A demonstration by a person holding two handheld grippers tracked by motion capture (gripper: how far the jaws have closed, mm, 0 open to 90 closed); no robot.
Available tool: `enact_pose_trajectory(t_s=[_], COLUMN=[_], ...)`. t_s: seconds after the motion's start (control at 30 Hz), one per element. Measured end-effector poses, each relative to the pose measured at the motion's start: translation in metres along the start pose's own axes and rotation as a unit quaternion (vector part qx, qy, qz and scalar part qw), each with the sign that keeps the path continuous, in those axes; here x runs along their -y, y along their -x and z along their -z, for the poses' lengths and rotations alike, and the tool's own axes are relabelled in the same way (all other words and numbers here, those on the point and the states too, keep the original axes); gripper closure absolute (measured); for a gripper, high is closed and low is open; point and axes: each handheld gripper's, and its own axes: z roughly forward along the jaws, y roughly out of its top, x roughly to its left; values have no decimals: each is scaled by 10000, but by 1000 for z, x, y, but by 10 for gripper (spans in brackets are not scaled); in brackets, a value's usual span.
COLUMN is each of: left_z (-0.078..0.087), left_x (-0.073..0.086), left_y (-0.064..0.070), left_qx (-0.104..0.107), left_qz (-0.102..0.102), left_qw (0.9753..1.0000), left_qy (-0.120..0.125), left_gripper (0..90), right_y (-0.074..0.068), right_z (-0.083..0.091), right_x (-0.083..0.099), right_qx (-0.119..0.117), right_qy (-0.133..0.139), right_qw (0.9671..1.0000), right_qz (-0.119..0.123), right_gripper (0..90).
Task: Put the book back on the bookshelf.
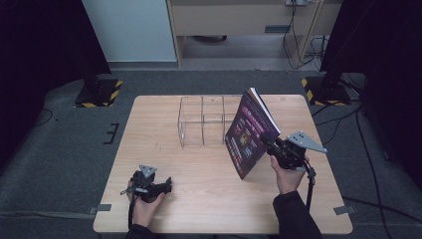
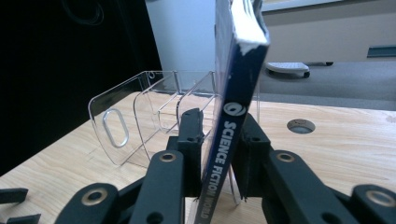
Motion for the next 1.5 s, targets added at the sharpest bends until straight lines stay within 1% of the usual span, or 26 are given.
enact_pose_trajectory(t_s=[0.1,0.2,0.23,0.27,0.4,0.5,0.53,0.57,0.63,0.7,0.93,1.07,1.1,1.17,1.23,1.27,1.3,1.4,1.5], left_z=[0,0,0,0,0,0,0,0,0,0,0,0,0,0,0,0,0,0,0], left_x=[0,0,0,0,0,0,0,0,0,0,0,0,0,0,0,0,0,0,0], left_y=[0,0,0,0,0,0,0,0,0,0,0,0,0,0,0,0,0,0,0], left_qx=[-1,-1,0,-1,0,-1,-1,0,0,0,0,1,1,0,1,1,0,0,-1], left_qz=[0,1,1,2,0,1,0,1,0,0,0,5,4,5,5,4,5,5,0], left_qw=[10000,10000,10000,10000,10000,10000,10000,10000,10000,10000,10000,10000,10000,10000,10000,10000,10000,10000,10000], left_qy=[0,1,0,1,0,0,-1,0,0,-1,0,4,3,4,5,4,5,4,4], left_gripper=[62,62,62,62,62,62,62,62,62,62,62,62,62,62,62,62,62,62,62], right_y=[-1,-2,-2,-4,-5,-6,-7,-9,-9,-11,-14,-16,-17,-18,-18,-17,-17,-14,-12], right_z=[-2,-2,-3,-3,-3,-3,-3,-3,-3,-5,-12,-21,-27,-29,-35,-40,-40,-49,-54], right_x=[-1,-2,-2,-2,-2,-2,-2,-3,-4,-7,-14,-17,-20,-21,-23,-25,-25,-29,-30], right_qx=[20,17,-65,-45,-66,-69,-69,-87,-95,-79,-69,17,79,86,143,204,204,316,366], right_qy=[-48,-88,-94,-86,-64,-50,-23,59,80,160,241,236,238,245,279,308,308,382,400], right_qw=[9999,9999,9997,9996,9993,9992,9994,9993,9993,9993,9993,9996,9996,9996,9995,9993,9993,9988,9985], right_qz=[-93,-126,-206,-276,-370,-382,-349,-358,-352,-324,-288,-170,-116,-103,-80,-22,-22,47,37], right_gripper=[808,826,834,838,842,843,844,844,844,845,845,845,844,845,845,844,844,844,845])
